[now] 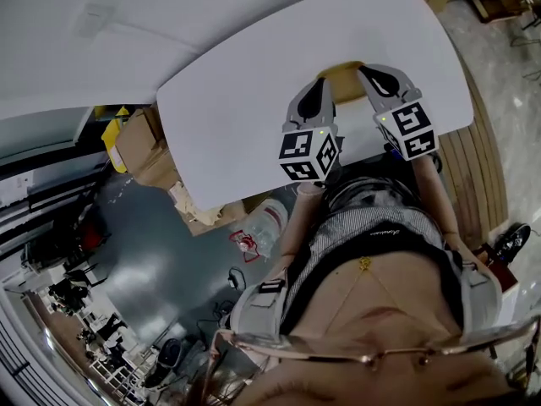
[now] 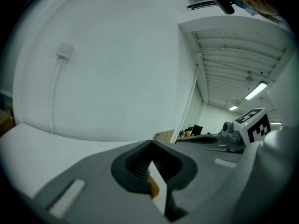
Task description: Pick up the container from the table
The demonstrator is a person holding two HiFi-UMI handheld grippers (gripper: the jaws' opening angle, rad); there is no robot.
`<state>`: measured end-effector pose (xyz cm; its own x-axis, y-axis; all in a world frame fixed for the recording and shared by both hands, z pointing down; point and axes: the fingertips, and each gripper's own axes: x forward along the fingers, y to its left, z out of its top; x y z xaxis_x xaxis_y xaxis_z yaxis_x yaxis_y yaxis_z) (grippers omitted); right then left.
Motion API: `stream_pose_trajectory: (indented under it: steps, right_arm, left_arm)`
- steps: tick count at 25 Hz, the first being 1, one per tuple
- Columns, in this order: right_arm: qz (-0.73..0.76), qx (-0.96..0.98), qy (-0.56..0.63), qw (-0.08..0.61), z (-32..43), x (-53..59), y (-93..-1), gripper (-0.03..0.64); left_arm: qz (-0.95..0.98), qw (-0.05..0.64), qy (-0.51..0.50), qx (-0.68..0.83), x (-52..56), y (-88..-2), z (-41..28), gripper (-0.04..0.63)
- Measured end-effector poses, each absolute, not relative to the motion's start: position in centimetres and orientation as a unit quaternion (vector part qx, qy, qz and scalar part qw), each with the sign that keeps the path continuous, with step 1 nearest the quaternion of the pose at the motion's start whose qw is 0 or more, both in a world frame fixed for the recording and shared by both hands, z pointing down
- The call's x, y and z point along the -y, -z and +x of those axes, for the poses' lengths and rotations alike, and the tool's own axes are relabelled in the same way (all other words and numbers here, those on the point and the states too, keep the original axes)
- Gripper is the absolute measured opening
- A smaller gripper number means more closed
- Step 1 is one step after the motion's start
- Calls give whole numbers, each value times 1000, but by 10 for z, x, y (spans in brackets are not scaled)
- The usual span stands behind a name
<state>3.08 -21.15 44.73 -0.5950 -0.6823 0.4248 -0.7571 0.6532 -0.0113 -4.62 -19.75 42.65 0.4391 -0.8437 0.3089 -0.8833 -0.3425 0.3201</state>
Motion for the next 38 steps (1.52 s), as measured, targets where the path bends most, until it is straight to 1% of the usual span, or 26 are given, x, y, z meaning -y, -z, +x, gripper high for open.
stream_pose_trajectory:
  steps: [9, 22, 38]
  right_arm:
    - [375, 899, -90, 207, 40, 231, -450, 26]
    - [392, 890, -107, 207, 39, 239, -465, 26]
    - [403, 876, -129, 230, 43, 239, -504, 26]
  left_arm:
    - [799, 221, -32, 559, 213, -426, -42, 2]
    - [795, 221, -45, 563, 219, -438, -58, 2]
    - [784, 253, -59, 563, 221, -477, -70, 2]
